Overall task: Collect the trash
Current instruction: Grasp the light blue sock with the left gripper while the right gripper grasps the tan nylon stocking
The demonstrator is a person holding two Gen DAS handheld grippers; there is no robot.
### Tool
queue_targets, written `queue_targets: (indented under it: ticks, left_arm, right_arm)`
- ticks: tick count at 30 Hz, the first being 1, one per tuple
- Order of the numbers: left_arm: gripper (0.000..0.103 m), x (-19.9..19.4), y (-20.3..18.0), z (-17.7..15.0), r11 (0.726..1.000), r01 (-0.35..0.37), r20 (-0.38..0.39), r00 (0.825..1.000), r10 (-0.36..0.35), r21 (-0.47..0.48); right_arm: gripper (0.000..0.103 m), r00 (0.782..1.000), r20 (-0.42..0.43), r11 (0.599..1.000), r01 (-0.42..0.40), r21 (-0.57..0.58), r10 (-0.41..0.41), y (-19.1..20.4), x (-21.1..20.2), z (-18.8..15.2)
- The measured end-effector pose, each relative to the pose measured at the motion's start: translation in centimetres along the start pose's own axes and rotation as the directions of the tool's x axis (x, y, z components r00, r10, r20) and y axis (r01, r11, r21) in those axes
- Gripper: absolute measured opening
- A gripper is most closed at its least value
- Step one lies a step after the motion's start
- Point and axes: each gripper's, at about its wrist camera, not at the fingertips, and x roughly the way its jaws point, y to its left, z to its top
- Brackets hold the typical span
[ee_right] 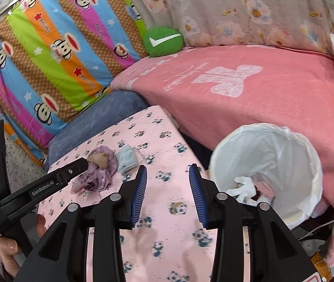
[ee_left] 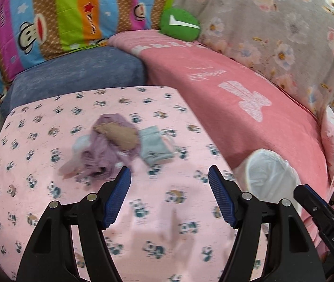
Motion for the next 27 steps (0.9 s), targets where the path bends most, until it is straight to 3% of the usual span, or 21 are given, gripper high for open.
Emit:
queue_targets:
  ticks: [16,22,27]
  left_arm:
    - [0.065,2.2,13.1,0.8,0.975,-0.129,-0.048,0.991,0.122,-0.181]
    - [0.065,5.1,16.2,1.6,0.965,-0.121,-0.091,0.991,0.103,-0.232]
    - [0.065,7.6,17.3,2.1,0.962,-0.077,-0.123,0.991,0.046,-0.263]
  right_arm:
    - [0.039,0.990,-0.119,0.986,-0.089,-0.140,0.072,11.0,9.4,-0.9]
    - [0.039,0.985,-0.156,0.979,-0.104,-0.175,0.076,13.9,13.6,-0.5]
    - [0.039,0.978,-0.191,0.977,-0.114,-0.180,0.079,15.4,17.6,-0.2]
